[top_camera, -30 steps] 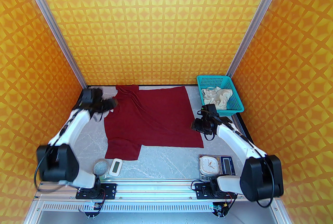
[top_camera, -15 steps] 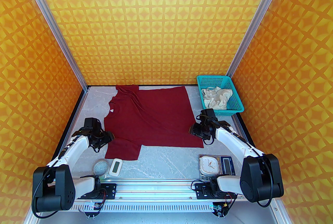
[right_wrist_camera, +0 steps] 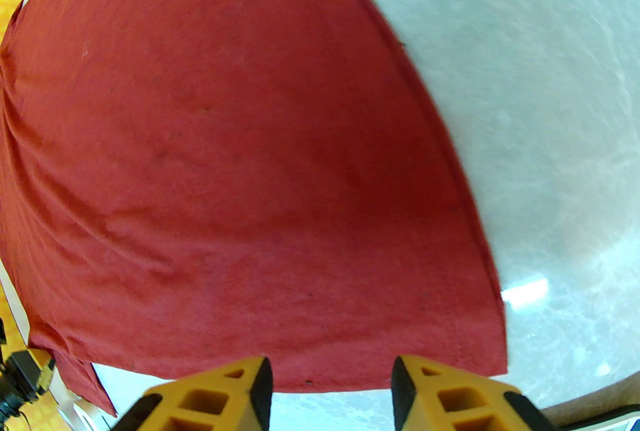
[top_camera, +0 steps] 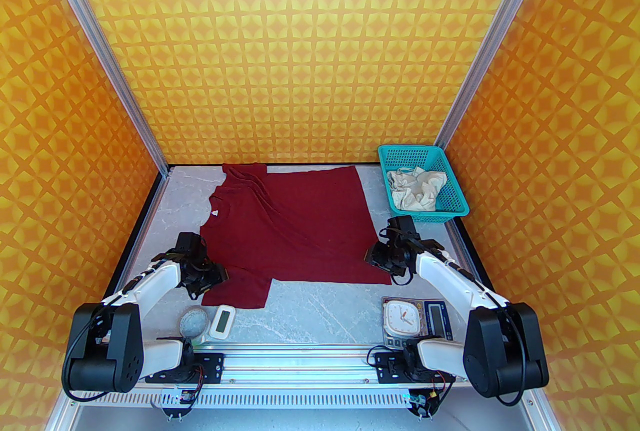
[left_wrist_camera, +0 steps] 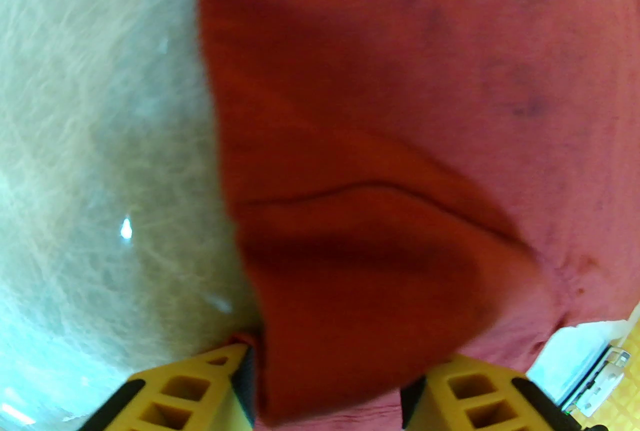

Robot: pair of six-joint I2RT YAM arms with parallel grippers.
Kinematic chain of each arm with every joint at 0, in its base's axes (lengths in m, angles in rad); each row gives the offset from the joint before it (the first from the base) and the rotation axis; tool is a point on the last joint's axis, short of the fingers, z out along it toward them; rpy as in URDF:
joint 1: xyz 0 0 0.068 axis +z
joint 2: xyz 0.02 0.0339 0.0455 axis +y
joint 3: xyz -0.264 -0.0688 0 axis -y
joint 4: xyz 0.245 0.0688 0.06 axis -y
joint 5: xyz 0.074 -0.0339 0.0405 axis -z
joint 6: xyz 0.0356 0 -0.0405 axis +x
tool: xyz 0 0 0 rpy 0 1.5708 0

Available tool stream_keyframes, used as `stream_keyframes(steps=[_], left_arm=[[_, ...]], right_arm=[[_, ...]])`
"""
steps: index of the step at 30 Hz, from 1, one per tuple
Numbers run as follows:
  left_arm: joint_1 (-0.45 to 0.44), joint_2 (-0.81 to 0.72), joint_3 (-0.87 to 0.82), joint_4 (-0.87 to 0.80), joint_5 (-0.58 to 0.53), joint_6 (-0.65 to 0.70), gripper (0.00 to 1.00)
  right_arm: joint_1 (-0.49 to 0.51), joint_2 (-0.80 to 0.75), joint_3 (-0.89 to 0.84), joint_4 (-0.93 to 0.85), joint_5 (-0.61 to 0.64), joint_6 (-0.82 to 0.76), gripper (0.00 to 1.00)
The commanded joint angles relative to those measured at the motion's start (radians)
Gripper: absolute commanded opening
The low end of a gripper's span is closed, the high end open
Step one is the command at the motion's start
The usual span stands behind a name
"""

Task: Fold and stack the mixed laundry pile

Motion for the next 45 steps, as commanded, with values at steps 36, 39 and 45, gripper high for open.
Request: stream_keyframes(steps=[36, 39, 45], left_arm=[[-0.111, 0.042, 0.121, -0.121, -0.200, 0.019, 0.00], [-0.115, 0.012, 0.127, -0.138, -0.186, 0.017, 0.00], [-0.120, -0.067, 0.136, -0.177, -0.124, 0.002, 0.00]], right_arm=[[-0.167, -0.032, -0.112, 0.010, 0.022, 0.142, 0.46], [-0.167, -0.017, -0.123, 0.011, 0.010, 0.149, 0.45], [-0.167, 0.009, -0.160, 0.066, -0.057, 0.175, 0.41]])
